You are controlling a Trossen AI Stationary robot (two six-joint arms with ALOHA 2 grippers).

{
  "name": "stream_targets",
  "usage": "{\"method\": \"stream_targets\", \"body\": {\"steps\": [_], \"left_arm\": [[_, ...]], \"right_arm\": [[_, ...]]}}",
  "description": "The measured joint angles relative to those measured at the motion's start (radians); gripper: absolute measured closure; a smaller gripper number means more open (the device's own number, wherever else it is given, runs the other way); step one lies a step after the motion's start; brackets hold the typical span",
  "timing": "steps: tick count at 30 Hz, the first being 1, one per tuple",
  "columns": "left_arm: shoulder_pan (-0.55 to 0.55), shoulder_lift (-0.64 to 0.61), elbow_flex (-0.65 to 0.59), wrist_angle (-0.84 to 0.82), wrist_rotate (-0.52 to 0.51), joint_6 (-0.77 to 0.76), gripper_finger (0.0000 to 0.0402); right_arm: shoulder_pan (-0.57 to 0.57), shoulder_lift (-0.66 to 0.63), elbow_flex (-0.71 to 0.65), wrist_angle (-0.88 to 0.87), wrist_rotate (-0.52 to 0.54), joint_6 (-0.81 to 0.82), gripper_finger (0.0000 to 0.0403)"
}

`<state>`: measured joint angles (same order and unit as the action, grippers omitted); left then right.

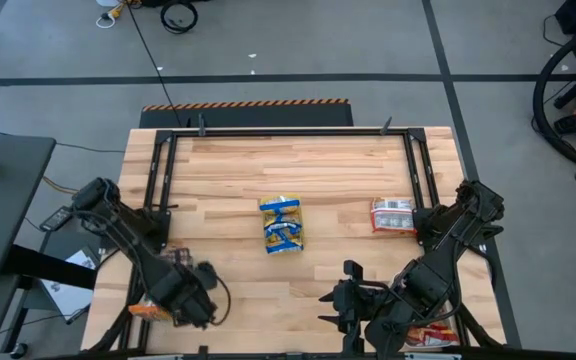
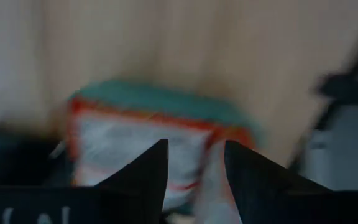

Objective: Sort Maruchan noodles
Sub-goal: Put the orange noodle pack into the green bin

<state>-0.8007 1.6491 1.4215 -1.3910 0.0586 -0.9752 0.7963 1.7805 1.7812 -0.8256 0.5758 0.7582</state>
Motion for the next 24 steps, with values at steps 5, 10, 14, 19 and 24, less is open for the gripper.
{"method": "stream_targets", "body": {"steps": [5,10,14,19,24], "left_arm": [[0.028,-0.033,-0.148,-0.02,0.163,-0.129,0.0252],[0.014,-0.035,-0.313,0.189,0.446,-0.266,0.0261],[0.006,-0.035,-0.306,0.305,0.512,-0.355,0.0262],[0.005,-0.041,-0.304,0.436,0.49,-0.486,0.0262],[-0.019,-0.041,-0.36,0.516,0.432,-0.63,0.0262]], "right_arm": [[0.0,0.0,0.0,0.0,0.0,-0.008,0.0231],[0.0,0.0,0.0,-0.001,-0.025,-0.01,0.0231],[0.003,0.0,0.0,-0.012,-0.073,-0.01,0.0231],[0.003,0.0,0.0,-0.039,-0.08,-0.021,0.0231],[0.003,0.0,0.0,-0.045,-0.082,-0.019,0.0231]]}}
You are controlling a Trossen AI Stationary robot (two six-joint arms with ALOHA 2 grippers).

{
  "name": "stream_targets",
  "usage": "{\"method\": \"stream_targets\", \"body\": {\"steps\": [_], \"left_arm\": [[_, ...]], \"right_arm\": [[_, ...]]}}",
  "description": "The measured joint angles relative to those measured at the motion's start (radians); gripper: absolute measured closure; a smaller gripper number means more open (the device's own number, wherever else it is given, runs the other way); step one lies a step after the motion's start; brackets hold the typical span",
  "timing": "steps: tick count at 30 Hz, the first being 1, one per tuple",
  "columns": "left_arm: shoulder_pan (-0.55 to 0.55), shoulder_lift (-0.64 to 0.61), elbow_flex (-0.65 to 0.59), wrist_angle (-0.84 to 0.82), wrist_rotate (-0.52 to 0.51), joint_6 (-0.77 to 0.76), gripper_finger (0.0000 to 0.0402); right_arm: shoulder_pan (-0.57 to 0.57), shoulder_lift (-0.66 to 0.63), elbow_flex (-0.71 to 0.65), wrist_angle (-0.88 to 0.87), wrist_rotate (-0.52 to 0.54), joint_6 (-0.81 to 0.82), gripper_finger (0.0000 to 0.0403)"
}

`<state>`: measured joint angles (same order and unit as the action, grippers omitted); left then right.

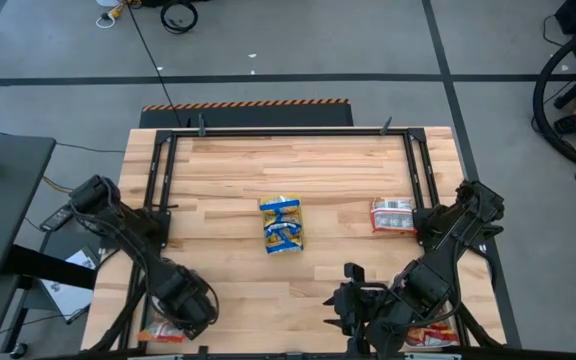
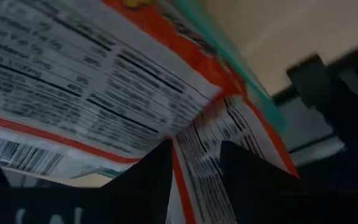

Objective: Sort Maruchan noodles
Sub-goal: Put the orange noodle pack into the green bin

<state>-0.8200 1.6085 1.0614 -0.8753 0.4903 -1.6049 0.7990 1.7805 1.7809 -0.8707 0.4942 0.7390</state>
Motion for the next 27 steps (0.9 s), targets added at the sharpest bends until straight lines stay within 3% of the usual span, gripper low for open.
{"method": "stream_targets", "body": {"steps": [8,17,24,27], "left_arm": [[-0.044,-0.007,-0.02,-0.049,-0.121,-0.219,0.0263],[-0.154,-0.053,0.117,-0.591,-0.528,-0.562,0.0276],[-0.152,-0.051,0.074,-0.478,-0.51,-0.577,0.0276],[-0.119,-0.051,0.016,-0.383,-0.411,-0.615,0.0276]], "right_arm": [[-0.002,0.0,0.0,0.0,-0.001,0.019,0.0231],[-0.02,0.0,0.0,0.002,-0.022,0.05,0.0231],[-0.049,0.0,0.0,0.007,-0.025,0.055,0.0231],[-0.061,0.0,0.0,0.008,-0.035,0.055,0.0231]]}}
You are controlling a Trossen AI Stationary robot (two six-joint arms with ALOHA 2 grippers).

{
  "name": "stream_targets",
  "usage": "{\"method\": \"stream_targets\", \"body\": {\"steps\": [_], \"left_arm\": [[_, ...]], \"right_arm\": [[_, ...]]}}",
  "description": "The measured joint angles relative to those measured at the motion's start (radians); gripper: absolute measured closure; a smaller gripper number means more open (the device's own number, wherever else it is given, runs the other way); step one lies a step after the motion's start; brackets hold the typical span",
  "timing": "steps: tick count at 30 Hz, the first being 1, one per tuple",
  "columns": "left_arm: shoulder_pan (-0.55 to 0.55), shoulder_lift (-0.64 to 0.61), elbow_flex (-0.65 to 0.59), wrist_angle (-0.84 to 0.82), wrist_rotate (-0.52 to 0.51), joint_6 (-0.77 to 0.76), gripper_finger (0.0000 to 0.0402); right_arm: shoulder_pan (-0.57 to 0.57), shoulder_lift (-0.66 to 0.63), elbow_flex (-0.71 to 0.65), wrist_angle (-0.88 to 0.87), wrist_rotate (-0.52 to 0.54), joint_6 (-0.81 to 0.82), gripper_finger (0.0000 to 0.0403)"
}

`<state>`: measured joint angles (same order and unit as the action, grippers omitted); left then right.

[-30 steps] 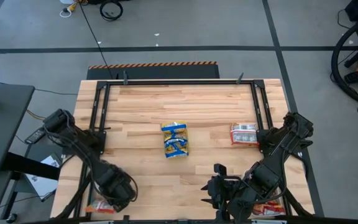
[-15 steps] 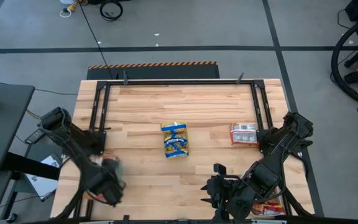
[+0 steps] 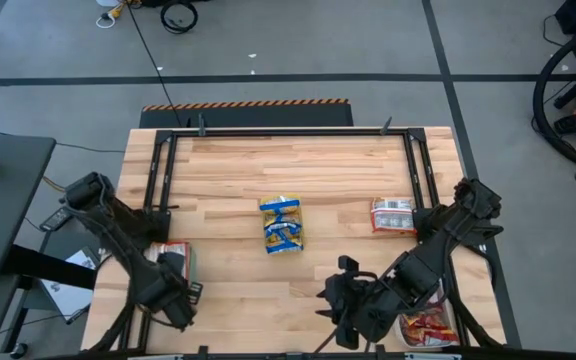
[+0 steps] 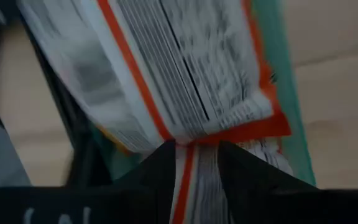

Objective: Sort Maruchan noodles
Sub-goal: Put the orange noodle pack into the green bin

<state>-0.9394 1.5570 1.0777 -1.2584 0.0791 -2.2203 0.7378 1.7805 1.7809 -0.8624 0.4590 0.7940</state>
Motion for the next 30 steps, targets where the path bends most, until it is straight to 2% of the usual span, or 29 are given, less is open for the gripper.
{"method": "stream_targets", "body": {"steps": [2,7,12,17,23,27,30], "left_arm": [[0.017,0.0,-0.051,0.086,0.061,-0.021,0.0276],[0.054,-0.013,-0.113,0.215,0.135,-0.03,0.0275],[0.079,-0.022,-0.133,0.252,0.133,-0.004,0.0249],[0.067,-0.022,-0.208,0.369,0.124,-0.045,0.0211],[0.059,-0.023,-0.234,0.347,0.031,-0.024,0.019],[0.059,-0.018,-0.234,0.313,-0.035,-0.004,0.0207],[0.061,-0.003,-0.235,0.262,-0.05,0.017,0.0258]], "right_arm": [[-0.009,0.0,0.0,0.0,-0.015,-0.001,0.0231],[-0.016,0.0,0.0,0.002,-0.016,-0.002,0.0231],[-0.016,0.0,0.0,0.002,-0.016,-0.009,0.0231],[-0.016,0.0,0.0,0.0,-0.016,-0.042,0.0231],[-0.016,0.0,0.0,-0.017,-0.016,-0.062,0.0231],[-0.015,0.0,0.0,-0.025,-0.016,-0.064,0.0231],[-0.016,0.0,0.0,-0.025,-0.016,-0.064,0.0231]]}}
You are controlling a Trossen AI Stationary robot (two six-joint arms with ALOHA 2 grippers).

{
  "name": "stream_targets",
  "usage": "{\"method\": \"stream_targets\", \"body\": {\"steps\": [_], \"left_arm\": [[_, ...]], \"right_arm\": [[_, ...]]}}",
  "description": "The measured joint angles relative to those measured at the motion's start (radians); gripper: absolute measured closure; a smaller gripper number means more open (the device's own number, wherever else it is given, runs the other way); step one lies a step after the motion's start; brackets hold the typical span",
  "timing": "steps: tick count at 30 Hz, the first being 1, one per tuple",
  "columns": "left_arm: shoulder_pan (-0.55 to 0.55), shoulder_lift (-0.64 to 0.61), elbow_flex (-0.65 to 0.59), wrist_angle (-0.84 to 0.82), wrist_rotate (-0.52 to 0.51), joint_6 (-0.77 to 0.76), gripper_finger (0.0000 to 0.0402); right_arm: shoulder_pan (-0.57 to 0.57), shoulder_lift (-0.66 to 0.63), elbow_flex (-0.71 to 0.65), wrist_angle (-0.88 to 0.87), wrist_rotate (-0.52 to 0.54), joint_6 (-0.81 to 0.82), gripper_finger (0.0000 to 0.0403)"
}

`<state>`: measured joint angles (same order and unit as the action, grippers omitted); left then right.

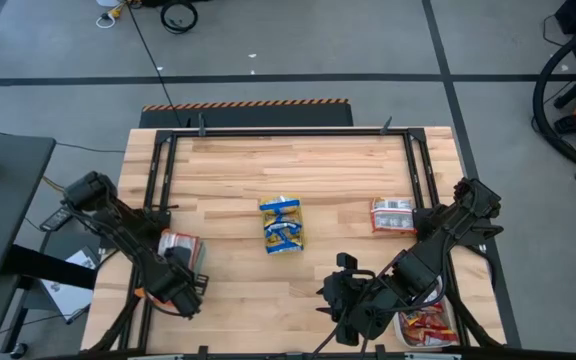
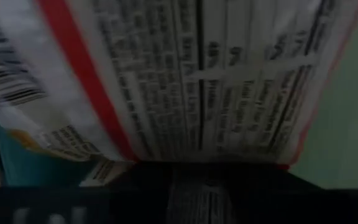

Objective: Sort Maruchan noodles
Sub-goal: Put the orange noodle pack into the green bin

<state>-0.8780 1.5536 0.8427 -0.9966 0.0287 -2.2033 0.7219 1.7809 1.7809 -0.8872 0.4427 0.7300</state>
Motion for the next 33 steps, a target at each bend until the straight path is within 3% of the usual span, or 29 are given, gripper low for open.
{"method": "stream_targets", "body": {"steps": [4,6,9,16,19,28,33], "left_arm": [[-0.002,0.019,0.0,-0.033,-0.001,0.007,0.0366],[-0.002,0.019,0.0,-0.035,0.0,0.01,0.0388],[0.001,0.012,0.026,-0.075,0.02,0.047,0.0394],[0.004,-0.052,0.213,-0.293,0.07,0.156,0.0398],[0.007,-0.09,0.223,-0.291,0.125,0.2,0.0399],[0.04,-0.108,0.223,-0.301,0.143,0.232,0.04],[0.095,-0.132,0.223,-0.27,0.333,0.386,0.0401]], "right_arm": [[0.0,0.0,0.0,0.0,0.0,0.0,0.0231],[0.0,0.0,0.0,-0.001,0.0,0.0,0.0231],[0.0,0.0,0.0,-0.001,0.0,0.0,0.0231],[0.0,0.0,0.0,0.0,0.0,0.0,0.0231],[0.0,0.0,0.0,0.0,0.0,-0.013,0.0231],[-0.006,0.0,0.0,0.001,0.0,-0.033,0.0231],[-0.004,0.0,0.0,0.002,-0.01,-0.006,0.0231]]}}
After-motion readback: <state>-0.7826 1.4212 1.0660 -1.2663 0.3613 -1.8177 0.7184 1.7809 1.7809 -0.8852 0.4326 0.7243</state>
